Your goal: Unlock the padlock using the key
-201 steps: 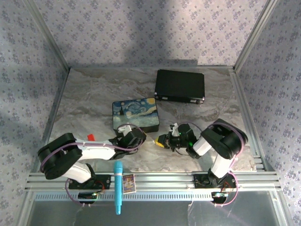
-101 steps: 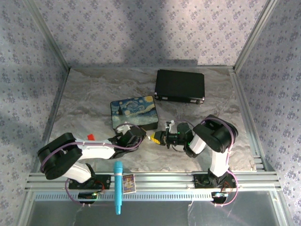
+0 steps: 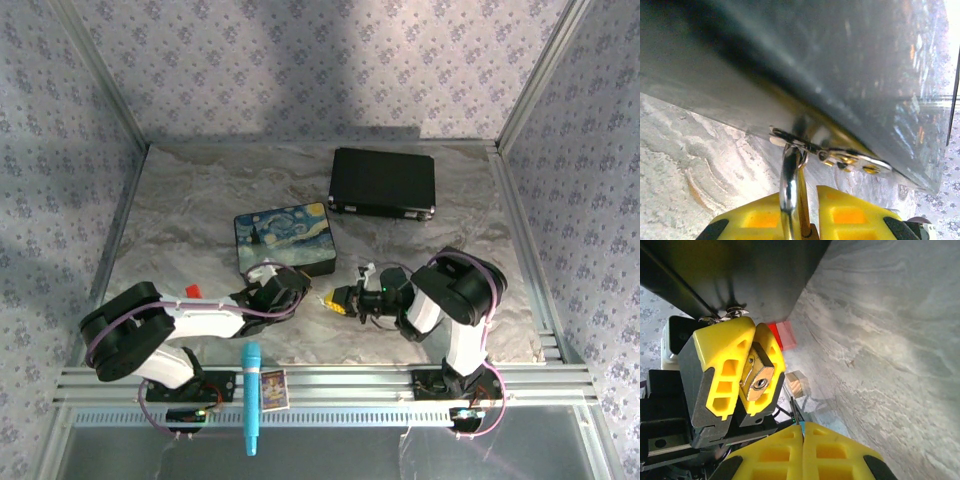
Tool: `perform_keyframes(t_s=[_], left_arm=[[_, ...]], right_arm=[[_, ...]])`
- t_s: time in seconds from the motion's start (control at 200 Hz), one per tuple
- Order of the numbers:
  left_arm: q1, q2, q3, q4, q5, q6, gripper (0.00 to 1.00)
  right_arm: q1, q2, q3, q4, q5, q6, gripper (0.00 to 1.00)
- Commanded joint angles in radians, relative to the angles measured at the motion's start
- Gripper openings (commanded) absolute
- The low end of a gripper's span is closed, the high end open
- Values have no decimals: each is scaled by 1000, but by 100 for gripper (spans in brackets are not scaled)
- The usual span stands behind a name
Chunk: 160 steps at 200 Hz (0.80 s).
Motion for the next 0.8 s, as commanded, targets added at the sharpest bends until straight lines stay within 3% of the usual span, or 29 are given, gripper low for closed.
perform_keyframes(t_s=[0.0, 0.795], left_arm=[[12, 38, -2, 38, 33, -94, 1], [9, 45, -27, 94, 45, -110, 0]], right_arm=[[16, -29, 28, 16, -4, 11, 0], [-22, -25, 58, 17, 3, 4, 0]])
